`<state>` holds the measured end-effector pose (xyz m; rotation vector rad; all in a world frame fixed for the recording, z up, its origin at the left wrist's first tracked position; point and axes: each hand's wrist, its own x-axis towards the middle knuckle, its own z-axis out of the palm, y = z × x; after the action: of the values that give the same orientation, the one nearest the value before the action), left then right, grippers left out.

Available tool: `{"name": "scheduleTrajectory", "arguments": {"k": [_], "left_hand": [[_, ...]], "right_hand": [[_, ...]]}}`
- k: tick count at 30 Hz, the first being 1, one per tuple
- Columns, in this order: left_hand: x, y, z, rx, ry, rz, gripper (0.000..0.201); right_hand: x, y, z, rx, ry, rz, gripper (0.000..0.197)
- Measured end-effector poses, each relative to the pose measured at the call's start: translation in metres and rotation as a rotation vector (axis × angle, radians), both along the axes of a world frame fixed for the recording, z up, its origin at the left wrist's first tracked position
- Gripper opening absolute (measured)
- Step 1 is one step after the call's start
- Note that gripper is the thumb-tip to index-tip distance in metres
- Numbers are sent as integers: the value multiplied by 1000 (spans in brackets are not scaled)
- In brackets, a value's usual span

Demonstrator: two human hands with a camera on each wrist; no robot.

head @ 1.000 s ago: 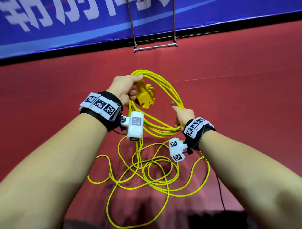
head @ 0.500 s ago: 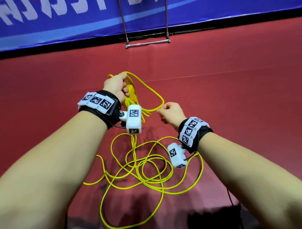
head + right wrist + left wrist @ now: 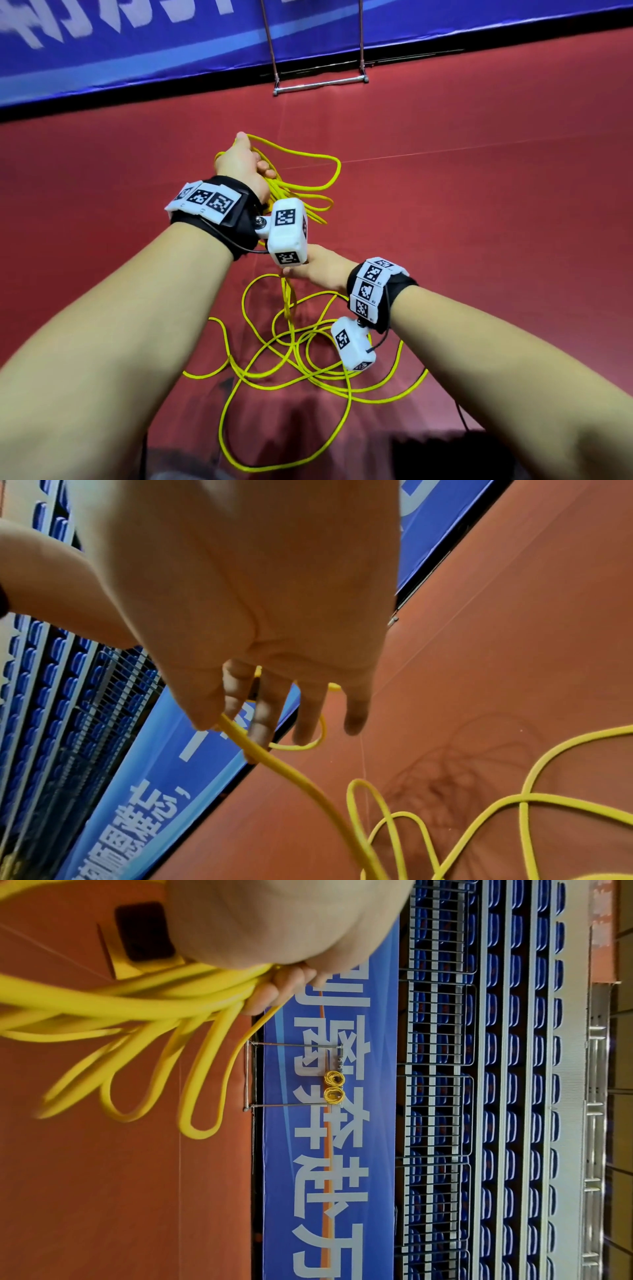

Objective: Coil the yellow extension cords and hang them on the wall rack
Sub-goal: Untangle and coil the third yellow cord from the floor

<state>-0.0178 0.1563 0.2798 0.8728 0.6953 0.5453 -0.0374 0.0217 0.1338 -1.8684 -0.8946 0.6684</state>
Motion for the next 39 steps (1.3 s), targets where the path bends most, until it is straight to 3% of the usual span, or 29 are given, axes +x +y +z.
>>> {"name": "scheduleTrajectory", "arguments": {"k": [2, 5, 9, 14, 19, 25, 32, 35, 37, 39], "left_hand": [[-1, 1, -1, 23, 13, 50, 22], [-3, 7, -1, 39, 23, 104, 24], [-8, 14, 4, 102, 30, 188, 30], [-13, 19, 8, 142, 72, 251, 31], [-13, 18, 8, 150, 72, 224, 31], [-13, 14, 13, 269, 130, 151, 35], [-5, -13, -2, 540, 260, 32, 23], [-9, -25, -15, 530, 234, -20, 28], [-15, -33, -27, 548, 211, -65, 35], [-20, -41, -40, 585, 190, -116, 35]], "right_hand": [[3, -3, -1, -23, -47, 26, 17], [10, -16, -15, -116, -92, 51, 6], [24, -47, -43, -321, -85, -49, 10], [50, -82, -56, -292, -2, -229, 20], [49, -107, -74, -295, 48, -278, 33], [58, -113, -43, -189, 138, -384, 41], [77, -117, 5, -454, -105, -471, 40], [80, -120, 17, -525, -241, -505, 24], [80, -122, 19, -510, -302, -574, 19], [76, -122, 21, -355, -240, -648, 19]]}}
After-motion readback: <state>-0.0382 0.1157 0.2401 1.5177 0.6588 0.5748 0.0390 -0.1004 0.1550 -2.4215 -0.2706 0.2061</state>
